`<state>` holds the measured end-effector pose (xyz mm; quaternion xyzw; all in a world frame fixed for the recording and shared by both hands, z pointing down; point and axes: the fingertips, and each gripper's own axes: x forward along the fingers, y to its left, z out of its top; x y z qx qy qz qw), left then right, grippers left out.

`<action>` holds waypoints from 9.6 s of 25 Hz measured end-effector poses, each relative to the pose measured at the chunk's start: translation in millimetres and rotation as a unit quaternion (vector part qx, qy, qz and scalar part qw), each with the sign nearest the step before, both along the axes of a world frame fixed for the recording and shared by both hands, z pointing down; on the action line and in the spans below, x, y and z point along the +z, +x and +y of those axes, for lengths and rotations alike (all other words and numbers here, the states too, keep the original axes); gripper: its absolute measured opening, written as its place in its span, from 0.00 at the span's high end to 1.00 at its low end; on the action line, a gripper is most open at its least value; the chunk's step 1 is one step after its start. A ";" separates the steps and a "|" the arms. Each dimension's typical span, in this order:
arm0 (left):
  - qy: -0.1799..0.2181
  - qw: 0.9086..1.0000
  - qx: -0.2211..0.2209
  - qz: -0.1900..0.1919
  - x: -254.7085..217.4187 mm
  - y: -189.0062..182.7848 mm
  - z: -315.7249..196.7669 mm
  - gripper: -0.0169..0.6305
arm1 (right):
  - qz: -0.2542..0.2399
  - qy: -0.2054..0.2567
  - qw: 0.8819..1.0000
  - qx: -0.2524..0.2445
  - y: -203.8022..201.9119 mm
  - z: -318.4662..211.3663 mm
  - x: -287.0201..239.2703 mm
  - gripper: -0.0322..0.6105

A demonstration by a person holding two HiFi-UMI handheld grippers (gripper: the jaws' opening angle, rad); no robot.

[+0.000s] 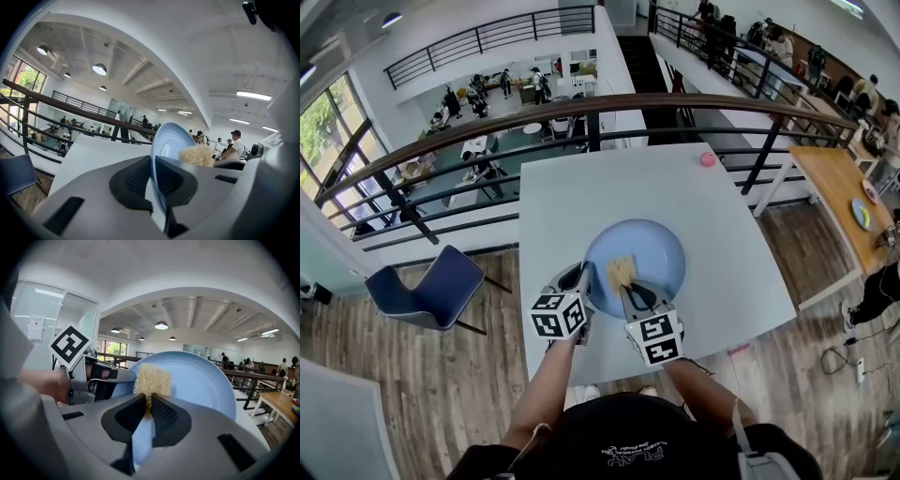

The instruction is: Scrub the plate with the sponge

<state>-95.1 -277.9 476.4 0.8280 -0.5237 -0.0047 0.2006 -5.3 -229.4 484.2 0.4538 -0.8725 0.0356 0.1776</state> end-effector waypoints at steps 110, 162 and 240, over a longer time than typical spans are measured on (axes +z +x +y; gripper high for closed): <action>0.003 0.999 -0.030 0.038 -5.4 -26.8 11.4 0.93 | 0.026 -0.048 0.996 0.070 56.1 -20.5 36.4 0.88; -0.253 0.966 -0.032 0.037 225.6 -2.1 69.3 0.93 | 0.024 -0.168 0.983 0.063 65.3 20.4 138.0 0.88; 0.041 0.999 -0.015 0.024 -34.7 -20.3 39.0 0.95 | -0.074 0.105 0.992 0.009 24.3 -3.6 -63.5 0.88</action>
